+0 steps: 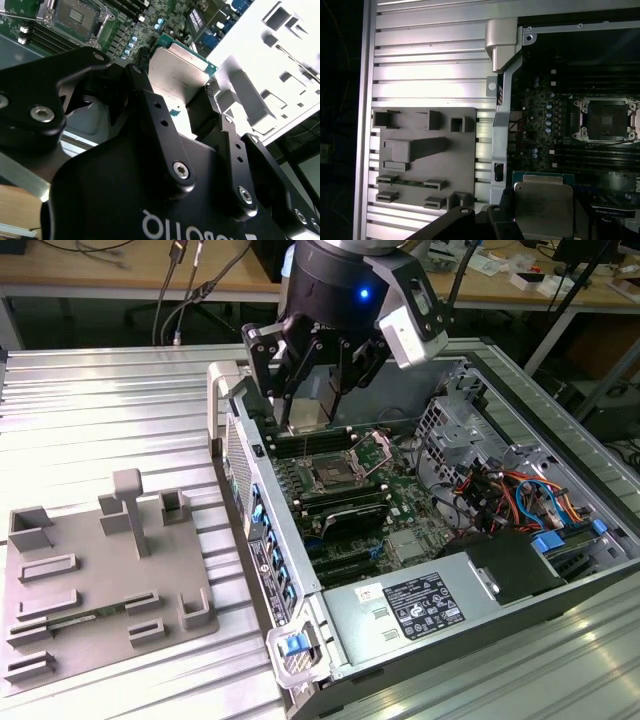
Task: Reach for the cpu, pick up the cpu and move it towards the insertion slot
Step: 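Pick up the cpu and move it towards the insertion slot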
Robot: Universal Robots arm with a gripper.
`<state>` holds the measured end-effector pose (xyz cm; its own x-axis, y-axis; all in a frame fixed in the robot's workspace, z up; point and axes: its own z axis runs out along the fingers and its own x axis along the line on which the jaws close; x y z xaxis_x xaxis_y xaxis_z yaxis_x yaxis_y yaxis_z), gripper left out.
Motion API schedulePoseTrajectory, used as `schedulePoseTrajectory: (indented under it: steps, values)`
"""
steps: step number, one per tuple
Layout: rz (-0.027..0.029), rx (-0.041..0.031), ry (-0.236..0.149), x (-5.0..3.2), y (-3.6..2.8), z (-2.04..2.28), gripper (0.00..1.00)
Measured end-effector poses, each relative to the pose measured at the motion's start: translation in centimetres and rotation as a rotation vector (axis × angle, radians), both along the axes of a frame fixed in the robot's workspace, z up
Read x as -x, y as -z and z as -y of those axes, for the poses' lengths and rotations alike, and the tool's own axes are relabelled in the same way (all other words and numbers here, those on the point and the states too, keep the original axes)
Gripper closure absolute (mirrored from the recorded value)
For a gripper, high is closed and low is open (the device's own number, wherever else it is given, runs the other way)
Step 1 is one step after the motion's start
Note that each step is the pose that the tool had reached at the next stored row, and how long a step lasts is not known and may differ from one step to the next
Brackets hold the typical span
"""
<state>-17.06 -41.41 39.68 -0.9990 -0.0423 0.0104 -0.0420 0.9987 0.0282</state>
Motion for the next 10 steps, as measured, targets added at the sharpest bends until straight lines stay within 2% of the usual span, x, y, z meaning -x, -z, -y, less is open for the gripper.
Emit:
schedulePoseTrajectory:
  steps: [10]
  values:
    - [0.0000, 0.0002, 0.000, -1.11, 0.00, -0.04, 0.45]
